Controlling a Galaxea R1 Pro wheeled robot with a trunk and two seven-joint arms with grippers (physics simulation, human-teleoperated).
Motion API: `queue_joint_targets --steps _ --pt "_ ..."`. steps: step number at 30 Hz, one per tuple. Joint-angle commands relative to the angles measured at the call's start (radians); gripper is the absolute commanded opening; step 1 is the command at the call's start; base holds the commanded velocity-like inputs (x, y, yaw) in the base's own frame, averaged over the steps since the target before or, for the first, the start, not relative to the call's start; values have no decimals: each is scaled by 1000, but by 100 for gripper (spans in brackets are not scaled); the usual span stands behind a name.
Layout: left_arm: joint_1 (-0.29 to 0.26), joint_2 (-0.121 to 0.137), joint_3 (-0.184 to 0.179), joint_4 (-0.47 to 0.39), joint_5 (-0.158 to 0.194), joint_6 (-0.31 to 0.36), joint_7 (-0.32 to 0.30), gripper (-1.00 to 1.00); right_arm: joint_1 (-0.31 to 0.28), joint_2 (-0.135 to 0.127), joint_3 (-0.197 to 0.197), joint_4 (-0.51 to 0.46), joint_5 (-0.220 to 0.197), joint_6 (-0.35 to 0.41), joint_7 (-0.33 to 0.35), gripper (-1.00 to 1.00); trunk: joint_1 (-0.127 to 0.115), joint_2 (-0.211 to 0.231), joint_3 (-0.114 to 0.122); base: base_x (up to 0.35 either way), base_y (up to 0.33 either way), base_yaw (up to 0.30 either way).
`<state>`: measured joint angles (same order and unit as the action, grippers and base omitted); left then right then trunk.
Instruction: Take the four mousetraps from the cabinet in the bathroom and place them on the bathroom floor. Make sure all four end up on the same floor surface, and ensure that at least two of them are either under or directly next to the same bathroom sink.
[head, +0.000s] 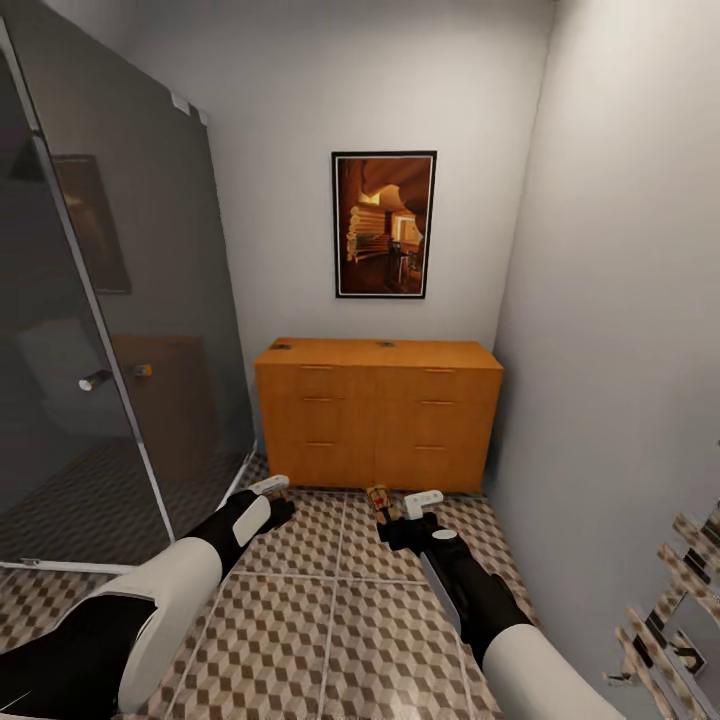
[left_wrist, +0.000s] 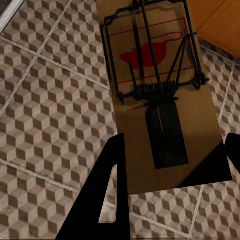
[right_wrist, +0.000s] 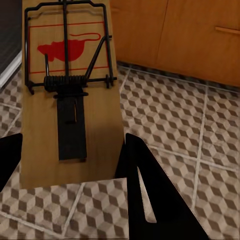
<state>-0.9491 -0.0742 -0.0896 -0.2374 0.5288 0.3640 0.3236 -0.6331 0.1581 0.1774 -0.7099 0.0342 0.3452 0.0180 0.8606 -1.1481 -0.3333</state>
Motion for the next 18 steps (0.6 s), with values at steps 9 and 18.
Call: queue_joint_targets --steps 9,18 --pt "0 1 -9 -2 10 4 8 -100 0 0 1 -2 5 10 -4 -100 0 -1 5 -48 0 222" --pt "0 2 -9 -2 10 4 6 -100 0 0 2 -2 6 17 -3 -100 0 -1 6 -2 0 271"
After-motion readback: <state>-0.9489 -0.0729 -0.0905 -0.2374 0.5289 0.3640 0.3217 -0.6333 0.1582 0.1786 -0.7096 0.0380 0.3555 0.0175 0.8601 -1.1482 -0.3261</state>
